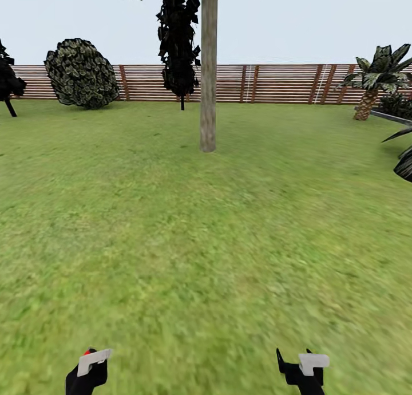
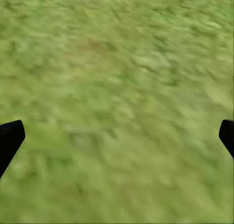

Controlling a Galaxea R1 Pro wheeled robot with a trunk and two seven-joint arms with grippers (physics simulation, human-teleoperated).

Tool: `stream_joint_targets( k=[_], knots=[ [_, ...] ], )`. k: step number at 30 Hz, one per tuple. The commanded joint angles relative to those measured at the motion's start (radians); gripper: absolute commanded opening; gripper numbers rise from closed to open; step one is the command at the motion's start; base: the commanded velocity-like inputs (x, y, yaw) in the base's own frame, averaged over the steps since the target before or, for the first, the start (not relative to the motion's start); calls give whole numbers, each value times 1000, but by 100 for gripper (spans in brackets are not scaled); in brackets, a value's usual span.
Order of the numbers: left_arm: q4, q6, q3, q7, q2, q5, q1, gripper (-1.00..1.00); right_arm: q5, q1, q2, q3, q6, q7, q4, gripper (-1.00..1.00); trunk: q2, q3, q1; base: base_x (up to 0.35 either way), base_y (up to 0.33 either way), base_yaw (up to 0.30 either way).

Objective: In the garden, pick up the pesticide atomizer on the floor and spray pesticide onto both trees until each tree trunk is fully covered.

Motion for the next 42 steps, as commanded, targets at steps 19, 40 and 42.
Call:
stream_joint_targets(
  k=[19, 40, 42],
  knots=[
    [1, -3, -4, 2, 0, 7, -1, -100, -3, -1, 0, 1, -3, 0, 1, 100, 0, -1, 0, 339, 0, 0],
    [1, -3, -4, 2, 1, 7, -1, -100, -3, -1, 0, 1, -3, 1, 1, 100, 0, -1, 0, 320, -98, 0],
    [1, -3, -4, 2, 1, 7, -1, -100, -3, -1, 0, 1, -3, 1, 1, 100, 0, -1, 0, 332, -61, 0]
  ],
)
